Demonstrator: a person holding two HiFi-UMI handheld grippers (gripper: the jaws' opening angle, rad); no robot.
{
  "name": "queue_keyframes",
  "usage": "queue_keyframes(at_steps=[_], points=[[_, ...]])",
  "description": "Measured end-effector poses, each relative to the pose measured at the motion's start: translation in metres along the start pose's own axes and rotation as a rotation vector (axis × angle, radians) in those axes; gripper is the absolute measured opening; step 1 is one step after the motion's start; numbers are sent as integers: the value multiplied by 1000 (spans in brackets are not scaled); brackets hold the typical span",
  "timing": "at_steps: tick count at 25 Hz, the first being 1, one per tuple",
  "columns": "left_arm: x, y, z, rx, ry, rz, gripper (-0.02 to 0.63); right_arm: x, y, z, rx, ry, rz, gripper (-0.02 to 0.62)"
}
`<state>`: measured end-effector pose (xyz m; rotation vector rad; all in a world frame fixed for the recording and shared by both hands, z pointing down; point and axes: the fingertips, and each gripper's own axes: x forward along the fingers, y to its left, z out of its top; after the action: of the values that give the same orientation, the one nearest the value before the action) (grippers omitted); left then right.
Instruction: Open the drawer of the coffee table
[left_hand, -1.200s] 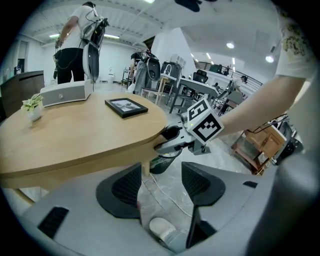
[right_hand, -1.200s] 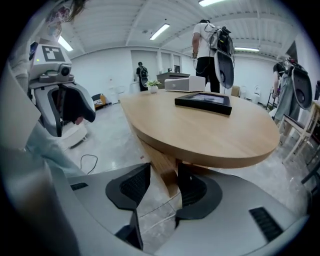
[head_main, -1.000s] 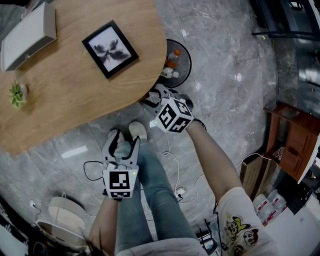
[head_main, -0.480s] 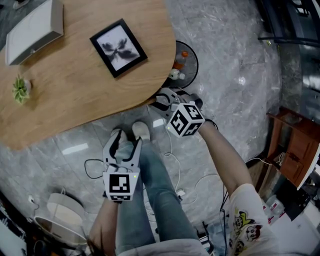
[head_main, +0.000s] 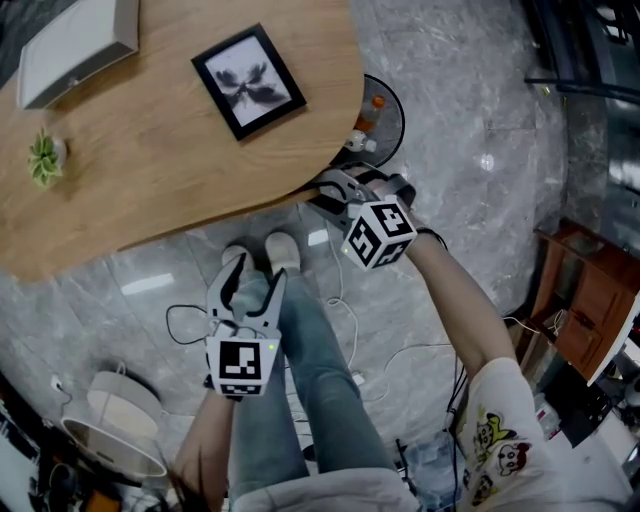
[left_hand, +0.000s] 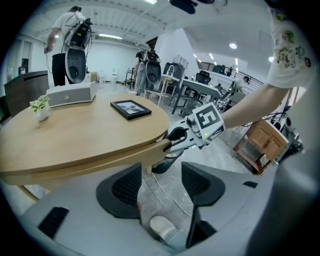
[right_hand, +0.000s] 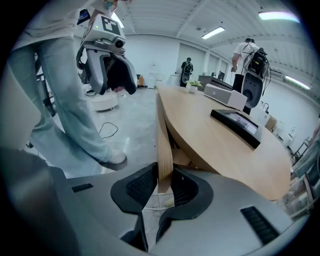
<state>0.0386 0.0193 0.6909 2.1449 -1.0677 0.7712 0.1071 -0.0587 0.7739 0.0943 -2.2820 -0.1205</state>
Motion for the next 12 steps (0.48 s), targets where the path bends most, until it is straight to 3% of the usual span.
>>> queue_keyframes(at_steps=[6,12], points=[[-5,2,-2,-37,-11,20,229,-8,13,8,-9,4,71,67],[-17,5,-8,-65,-37,44,229,-13,64,3,-37,45,170,66]])
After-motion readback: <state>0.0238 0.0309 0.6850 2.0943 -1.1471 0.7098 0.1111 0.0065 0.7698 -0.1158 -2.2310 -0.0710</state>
